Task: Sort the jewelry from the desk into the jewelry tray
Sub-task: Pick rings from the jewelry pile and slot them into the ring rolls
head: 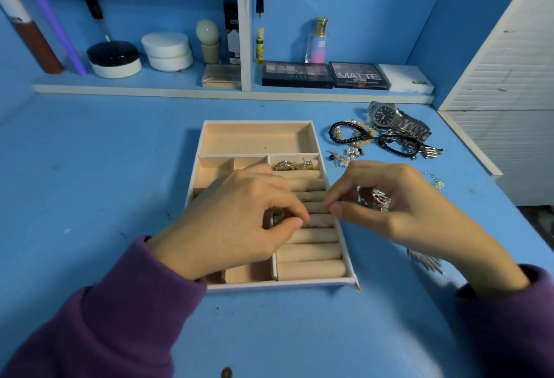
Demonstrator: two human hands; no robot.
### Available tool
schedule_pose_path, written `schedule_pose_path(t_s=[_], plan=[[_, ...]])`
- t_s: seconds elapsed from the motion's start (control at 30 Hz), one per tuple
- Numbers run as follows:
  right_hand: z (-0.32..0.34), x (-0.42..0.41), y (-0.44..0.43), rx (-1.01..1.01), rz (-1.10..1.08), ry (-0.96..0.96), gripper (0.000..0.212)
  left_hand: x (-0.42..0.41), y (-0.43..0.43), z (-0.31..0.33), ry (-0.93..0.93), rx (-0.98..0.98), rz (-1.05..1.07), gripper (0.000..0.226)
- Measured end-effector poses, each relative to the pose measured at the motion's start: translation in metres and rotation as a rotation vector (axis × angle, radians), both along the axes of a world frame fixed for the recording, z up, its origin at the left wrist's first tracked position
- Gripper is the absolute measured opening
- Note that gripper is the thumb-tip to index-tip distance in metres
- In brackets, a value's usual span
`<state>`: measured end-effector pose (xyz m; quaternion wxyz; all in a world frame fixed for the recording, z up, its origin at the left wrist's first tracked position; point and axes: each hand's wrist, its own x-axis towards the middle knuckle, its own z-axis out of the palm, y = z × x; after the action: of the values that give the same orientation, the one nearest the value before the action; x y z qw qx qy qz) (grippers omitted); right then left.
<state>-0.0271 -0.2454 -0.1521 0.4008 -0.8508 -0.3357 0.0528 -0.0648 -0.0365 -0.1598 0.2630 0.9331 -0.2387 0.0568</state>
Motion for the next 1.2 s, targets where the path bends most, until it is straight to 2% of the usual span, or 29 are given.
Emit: schedule_pose_path(t_s=[0.1, 0.2, 0.33, 0.57, 0.7, 0.77, 0.97, 1.2], plan=[[0.005, 0.008, -0.012, 0.126, -0.129, 0.018, 0.008, 0.002, 0.000, 0.003, 0.026, -0.018, -0.006, 0.029], [0.008, 0.018, -0.030, 0.176, -0.258, 0.008, 0.011, 0.008, -0.007, 0.013, 0.033, -0.028, -0.004, 0.023], [0.007, 0.024, -0.051, 0.145, -0.404, 0.000, 0.017, 0.024, -0.028, 0.032, 0.053, 0.002, -0.055, 0.013], [0.000, 0.028, -0.061, 0.061, -0.580, -0.089, 0.023, 0.063, -0.081, 0.035, 0.106, 0.292, -0.263, 0.022], [-0.003, 0.031, -0.066, 0.087, -0.642, -0.112, 0.026, 0.071, -0.106, 0.025, 0.057, 0.441, -0.282, 0.039], [-0.005, 0.031, -0.066, 0.061, -0.653, -0.122, 0.026, 0.073, -0.111, 0.020, 0.050, 0.484, -0.262, 0.040], [-0.005, 0.030, -0.067, 0.070, -0.649, -0.106, 0.024, 0.078, -0.110, 0.021, 0.174, 0.342, -0.192, 0.017], [-0.006, 0.029, -0.068, 0.066, -0.635, -0.097, 0.024, 0.089, -0.088, 0.038, 0.105, 0.107, -0.037, 0.012]])
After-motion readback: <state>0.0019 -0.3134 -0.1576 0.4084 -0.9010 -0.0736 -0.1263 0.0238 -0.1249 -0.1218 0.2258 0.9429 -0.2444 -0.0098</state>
